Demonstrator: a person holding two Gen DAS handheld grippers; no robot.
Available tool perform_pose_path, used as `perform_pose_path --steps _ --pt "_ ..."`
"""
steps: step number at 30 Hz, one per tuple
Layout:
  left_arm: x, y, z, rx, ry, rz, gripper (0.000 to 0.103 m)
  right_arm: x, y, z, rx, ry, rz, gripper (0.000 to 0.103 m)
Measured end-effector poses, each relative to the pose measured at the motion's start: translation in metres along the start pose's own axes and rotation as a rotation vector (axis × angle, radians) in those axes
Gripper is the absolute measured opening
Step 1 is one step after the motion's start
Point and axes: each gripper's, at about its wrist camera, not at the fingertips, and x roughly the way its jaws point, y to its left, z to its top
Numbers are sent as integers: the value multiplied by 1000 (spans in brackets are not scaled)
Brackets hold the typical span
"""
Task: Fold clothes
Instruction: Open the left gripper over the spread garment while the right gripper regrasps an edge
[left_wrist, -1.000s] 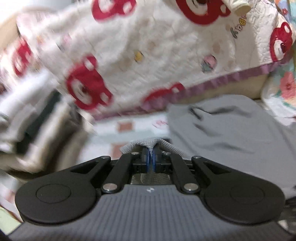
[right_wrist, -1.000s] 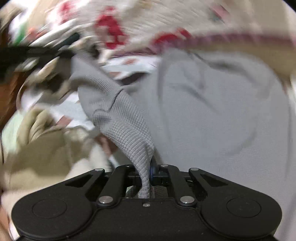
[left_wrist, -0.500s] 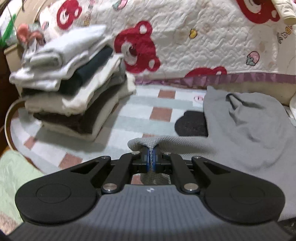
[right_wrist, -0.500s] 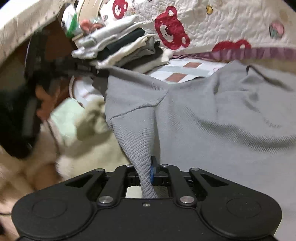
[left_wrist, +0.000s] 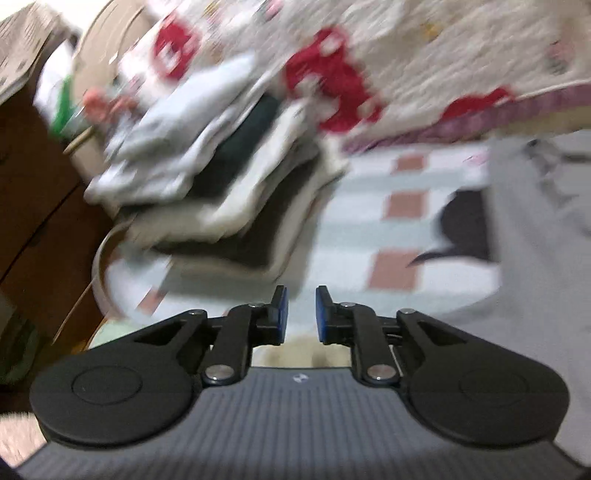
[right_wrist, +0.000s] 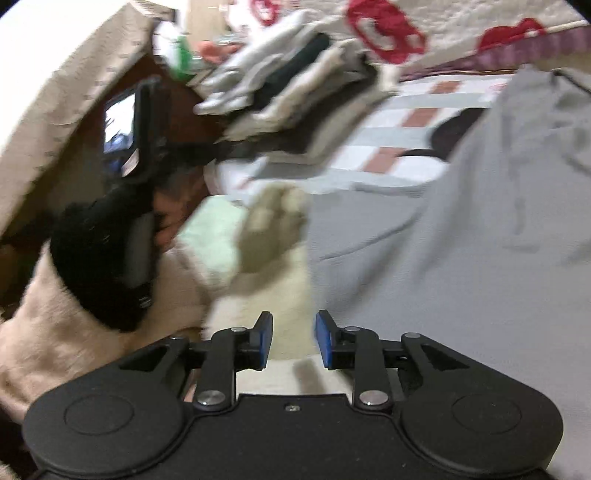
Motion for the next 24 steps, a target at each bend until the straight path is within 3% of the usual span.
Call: perform_pose_path --steps 3,5,7,9,11,14,16,18,21,24 --pt "-12 -32 19 14 11 -241 37 -19 -7 0 6 -45 -3 37" --pt "-14 -64 31 48 48 -394 39 -57 -30 -2 69 -134 -87 39" --pt "-15 -105 38 111 79 -501 39 -103 -56 -5 151 -239 -193 46" --pt "-16 -148 41 171 102 -587 39 -157 -82 -15 212 -339 -401 57" --pt "-19 -188 42 227 121 -661 40 -206 -109 -28 248 -410 -647 61" --pt "-30 -245 36 320 120 -710 41 -260 -157 -58 262 -409 -1065 61" --pt "-33 -276 27 380 115 -741 41 -286 -190 -77 321 -391 -1211 61" --pt "-36 -300 17 417 118 -784 41 -312 -219 -97 421 -433 -1251 61" --pt "-34 -324 6 435 144 -865 42 -341 -254 -116 568 -535 -1185 61" --pt "-28 -339 -7 437 168 -906 42 -339 -277 -122 563 -568 -1148 63"
